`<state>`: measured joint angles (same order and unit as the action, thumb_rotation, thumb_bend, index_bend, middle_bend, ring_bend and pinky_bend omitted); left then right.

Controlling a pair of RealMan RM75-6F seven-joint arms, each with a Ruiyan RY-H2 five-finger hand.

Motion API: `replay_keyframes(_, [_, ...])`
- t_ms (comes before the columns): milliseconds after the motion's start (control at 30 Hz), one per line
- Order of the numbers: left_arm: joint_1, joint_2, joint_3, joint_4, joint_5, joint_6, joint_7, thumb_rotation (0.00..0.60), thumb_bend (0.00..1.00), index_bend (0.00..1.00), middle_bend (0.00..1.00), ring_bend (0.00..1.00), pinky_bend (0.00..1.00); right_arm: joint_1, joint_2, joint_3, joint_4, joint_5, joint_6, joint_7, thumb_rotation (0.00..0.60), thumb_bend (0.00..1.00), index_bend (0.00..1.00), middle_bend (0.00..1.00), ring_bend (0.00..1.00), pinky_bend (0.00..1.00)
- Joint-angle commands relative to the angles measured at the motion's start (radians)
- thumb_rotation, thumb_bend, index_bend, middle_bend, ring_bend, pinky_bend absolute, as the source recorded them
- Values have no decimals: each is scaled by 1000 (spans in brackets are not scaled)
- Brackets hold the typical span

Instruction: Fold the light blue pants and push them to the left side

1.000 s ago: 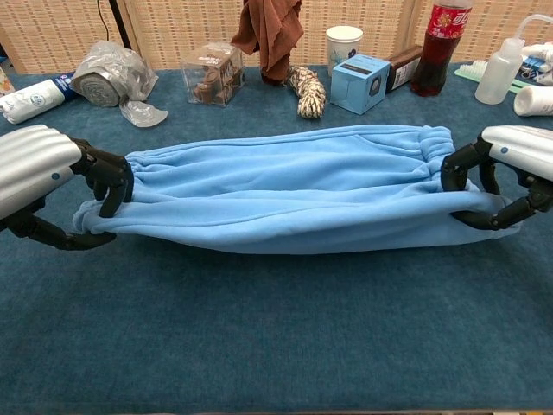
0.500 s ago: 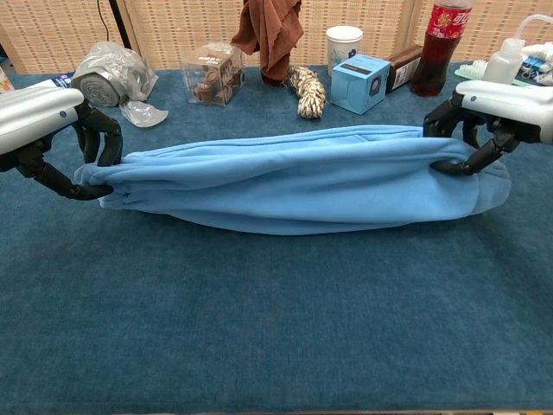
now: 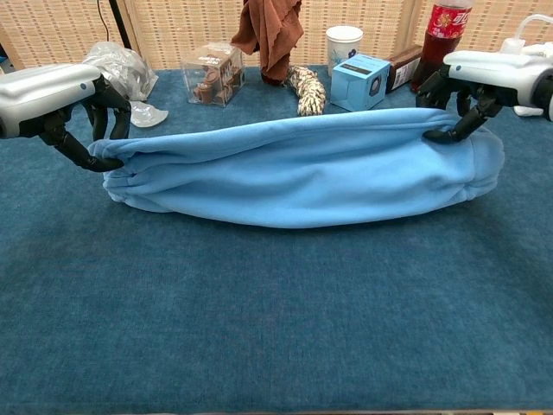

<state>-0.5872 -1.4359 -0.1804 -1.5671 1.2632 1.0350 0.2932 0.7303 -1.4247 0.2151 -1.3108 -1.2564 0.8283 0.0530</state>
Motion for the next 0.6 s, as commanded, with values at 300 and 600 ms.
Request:
replay_keyframes(300, [-51,-30,-39,18,-175,-40,103,600,433,773,533,542,359,73,-53,31,95,108,-76,-97,600,562,632,595,456,601])
replay_keyframes(600, [-81,-28,-23,42,-237,-63,166,600,375,244,47,48,22,113,-81,34,165,134,-111,-124,600,562,579,552,435,597])
